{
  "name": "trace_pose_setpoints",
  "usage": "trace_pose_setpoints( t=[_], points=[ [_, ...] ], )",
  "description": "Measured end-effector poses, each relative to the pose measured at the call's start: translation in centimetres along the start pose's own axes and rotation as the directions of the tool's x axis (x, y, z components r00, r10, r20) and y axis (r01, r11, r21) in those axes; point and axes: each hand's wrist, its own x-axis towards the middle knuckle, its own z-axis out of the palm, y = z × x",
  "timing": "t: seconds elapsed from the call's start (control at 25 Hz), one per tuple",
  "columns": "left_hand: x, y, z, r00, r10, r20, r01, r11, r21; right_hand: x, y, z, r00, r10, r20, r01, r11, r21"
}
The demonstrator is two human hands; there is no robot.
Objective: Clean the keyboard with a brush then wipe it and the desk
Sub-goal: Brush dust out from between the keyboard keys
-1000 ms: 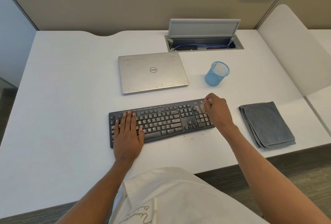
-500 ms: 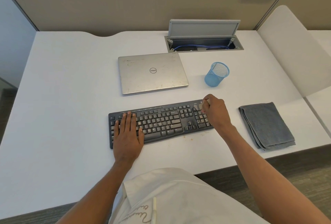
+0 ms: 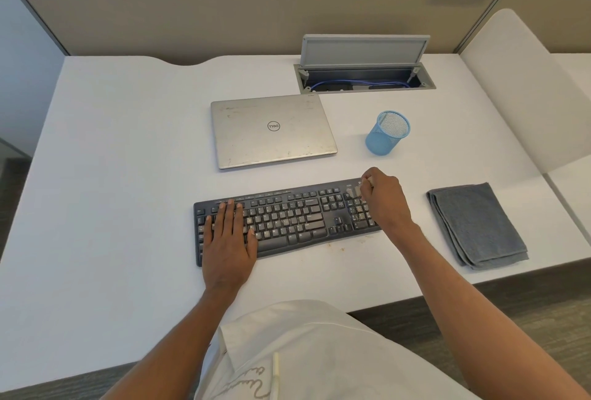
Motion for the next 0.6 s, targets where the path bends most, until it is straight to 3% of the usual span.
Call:
trace_pose_setpoints(
  t=[0.12,0.32,0.6],
  points=[
    [0.0,0.05,0.04,1.0,0.005,-0.005,-0.005,1.0,-0.004,0.16,-0.05,-0.22,1.0,-0.015,-0.014,0.015,0.999,-0.029],
    [0.0,0.0,0.07,1.0,0.002,0.003,-0.002,1.0,0.0,-0.29,-0.66,-0.23,0.997,-0.043,-0.065,0.049,0.995,0.089],
    [0.0,0.0,0.04,1.0,0.005,0.0,-0.005,1.0,0.002,-0.35,-0.07,-0.02,1.0,-0.007,-0.025,0.007,1.0,0.009]
  ],
)
